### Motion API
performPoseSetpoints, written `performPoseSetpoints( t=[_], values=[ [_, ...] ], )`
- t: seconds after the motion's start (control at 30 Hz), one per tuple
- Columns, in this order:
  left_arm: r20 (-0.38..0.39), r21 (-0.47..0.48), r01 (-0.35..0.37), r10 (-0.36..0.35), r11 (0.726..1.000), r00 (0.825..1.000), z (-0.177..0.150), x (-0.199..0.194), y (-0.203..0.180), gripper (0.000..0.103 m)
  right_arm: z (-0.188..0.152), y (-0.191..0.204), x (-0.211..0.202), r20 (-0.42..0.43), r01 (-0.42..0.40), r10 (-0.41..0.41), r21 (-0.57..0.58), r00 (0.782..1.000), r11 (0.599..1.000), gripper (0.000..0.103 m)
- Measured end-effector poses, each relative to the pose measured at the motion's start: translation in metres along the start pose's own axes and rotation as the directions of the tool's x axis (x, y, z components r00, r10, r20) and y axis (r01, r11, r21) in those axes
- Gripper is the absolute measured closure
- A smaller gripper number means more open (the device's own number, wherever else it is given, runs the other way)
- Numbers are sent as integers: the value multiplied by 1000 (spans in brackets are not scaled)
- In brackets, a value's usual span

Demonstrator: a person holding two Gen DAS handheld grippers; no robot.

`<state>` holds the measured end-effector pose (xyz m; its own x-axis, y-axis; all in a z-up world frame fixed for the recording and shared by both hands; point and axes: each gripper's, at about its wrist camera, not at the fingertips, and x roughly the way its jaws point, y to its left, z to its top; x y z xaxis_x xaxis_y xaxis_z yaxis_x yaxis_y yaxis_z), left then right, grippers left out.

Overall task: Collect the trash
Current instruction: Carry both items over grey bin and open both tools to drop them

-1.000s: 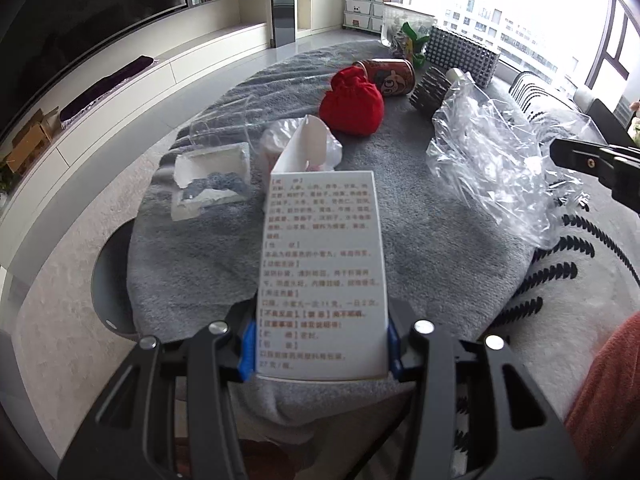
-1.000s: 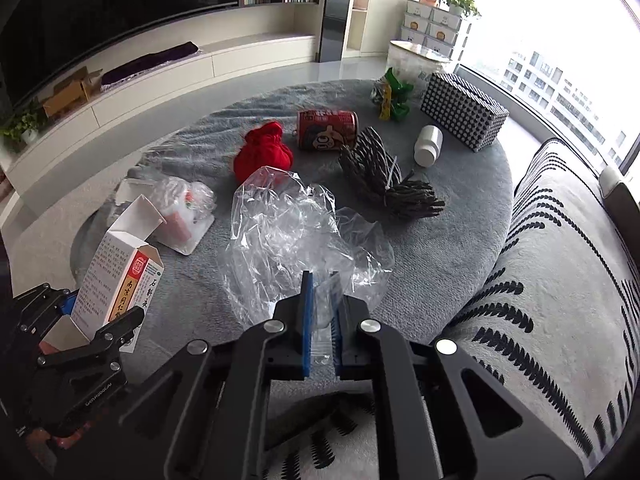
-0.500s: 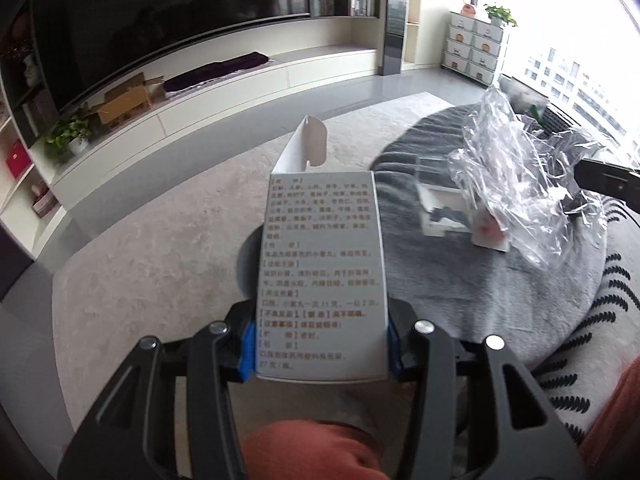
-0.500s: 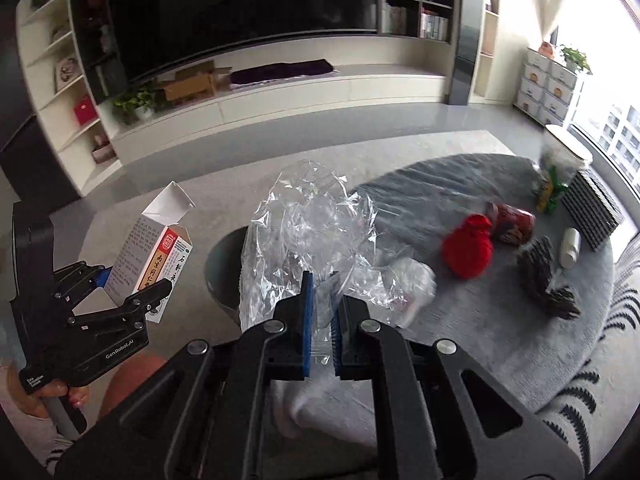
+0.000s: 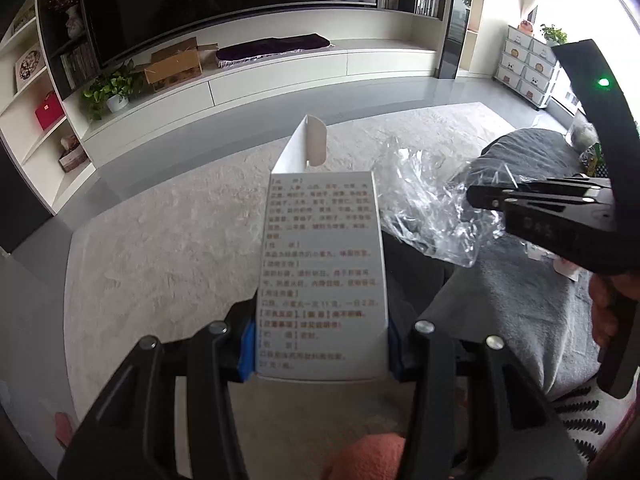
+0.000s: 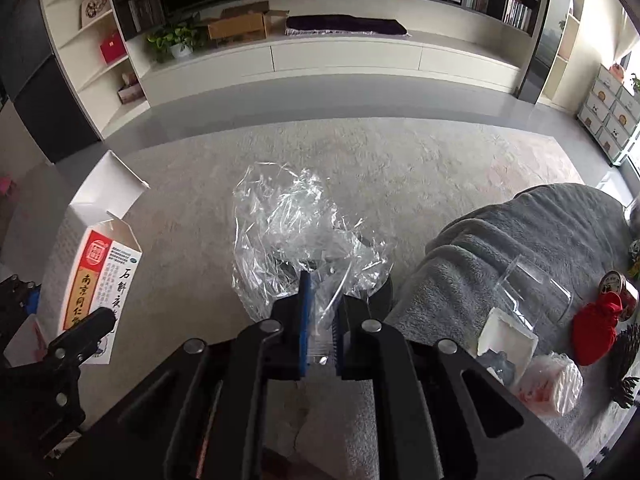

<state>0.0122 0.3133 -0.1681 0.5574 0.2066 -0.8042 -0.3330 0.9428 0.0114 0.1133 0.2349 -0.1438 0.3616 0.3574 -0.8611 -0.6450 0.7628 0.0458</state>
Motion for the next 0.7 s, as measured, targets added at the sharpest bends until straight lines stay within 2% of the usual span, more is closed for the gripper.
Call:
performPoseSetpoints(
  t=[0.07, 0.1, 0.13, 0.37, 0.53, 0.63, 0.7],
  values=[
    [-4, 6, 5, -5, 1000, 1000, 3, 7, -1, 55, 3, -2, 14, -27, -5, 5, 15, 1000, 1000, 65],
    [-6, 9, 10, -10, 1000, 1000, 4, 10, -2, 55, 2, -3, 16, -21, 2, -2, 19, 1000, 1000, 47],
    [-9, 11, 16, -16, 1000, 1000, 6, 14, -3, 55, 1, -4, 13, -3, 14, -14, 21, 1000, 1000, 42],
    [-37, 40, 82, -80, 996, 996, 15, 46, -24, 55, -11, -20, -6, 36, 51, -53, 43, 998, 998, 42],
    [-51, 73, 112, -109, 991, 993, 25, 71, -42, 55, -34, -38, -30, 54, 61, -65, 68, 996, 996, 42],
    [-72, 92, 199, -193, 976, 979, 30, 80, -52, 51, -47, -49, -42, 58, 83, -88, 72, 994, 994, 42],
    [-71, 113, 176, -169, 978, 983, 32, 84, -60, 18, -56, -56, -50, 62, 98, -103, 80, 993, 992, 41]
  ],
)
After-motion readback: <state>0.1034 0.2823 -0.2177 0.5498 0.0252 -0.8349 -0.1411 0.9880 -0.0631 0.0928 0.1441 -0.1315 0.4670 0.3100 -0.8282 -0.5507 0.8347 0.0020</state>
